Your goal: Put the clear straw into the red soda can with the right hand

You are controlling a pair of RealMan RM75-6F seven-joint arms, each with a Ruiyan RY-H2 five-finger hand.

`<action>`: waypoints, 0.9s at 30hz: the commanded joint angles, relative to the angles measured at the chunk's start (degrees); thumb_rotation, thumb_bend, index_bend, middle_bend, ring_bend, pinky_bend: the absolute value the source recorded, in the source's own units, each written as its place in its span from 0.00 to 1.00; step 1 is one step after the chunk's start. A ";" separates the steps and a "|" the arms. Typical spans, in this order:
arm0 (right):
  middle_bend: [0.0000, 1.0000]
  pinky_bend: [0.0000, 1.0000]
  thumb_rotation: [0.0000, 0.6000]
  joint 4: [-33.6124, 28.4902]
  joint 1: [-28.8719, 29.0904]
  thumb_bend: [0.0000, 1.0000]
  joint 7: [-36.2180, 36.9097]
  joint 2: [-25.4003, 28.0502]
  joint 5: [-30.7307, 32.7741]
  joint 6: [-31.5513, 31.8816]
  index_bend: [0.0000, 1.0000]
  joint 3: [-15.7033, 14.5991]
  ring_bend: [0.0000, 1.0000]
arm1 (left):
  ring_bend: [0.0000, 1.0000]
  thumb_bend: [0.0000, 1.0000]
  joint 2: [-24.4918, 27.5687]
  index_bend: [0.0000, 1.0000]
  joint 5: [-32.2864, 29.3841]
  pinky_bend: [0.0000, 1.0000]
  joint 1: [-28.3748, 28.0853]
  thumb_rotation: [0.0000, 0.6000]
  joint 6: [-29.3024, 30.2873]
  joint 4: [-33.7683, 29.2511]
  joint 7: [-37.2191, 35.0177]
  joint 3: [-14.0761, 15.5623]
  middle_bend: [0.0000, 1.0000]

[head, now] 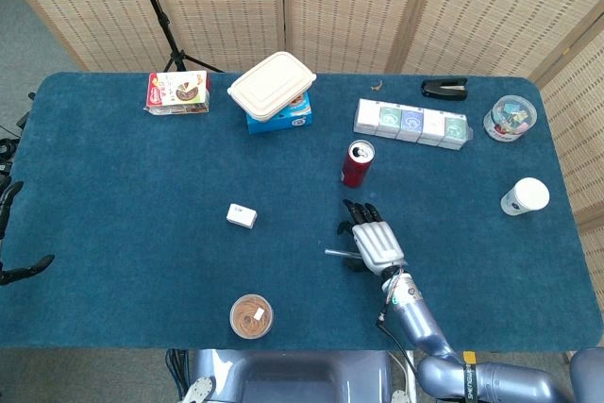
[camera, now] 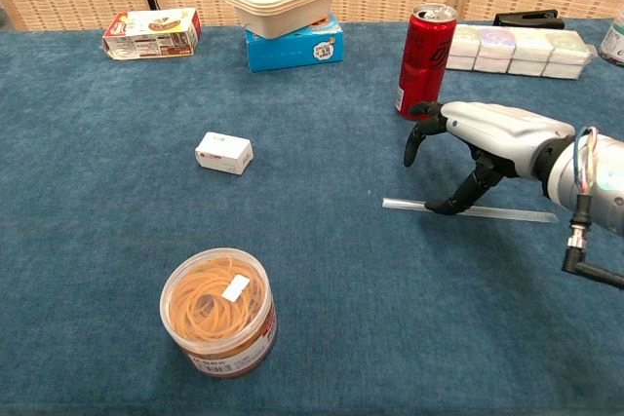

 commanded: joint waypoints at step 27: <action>0.00 0.00 1.00 4.75 1.43 0.35 1.38 -3.81 -0.17 2.21 0.40 -2.74 0.00 | 0.00 0.00 0.42 0.00 -0.16 0.07 0.14 1.00 0.01 0.33 -1.57 -0.08 0.00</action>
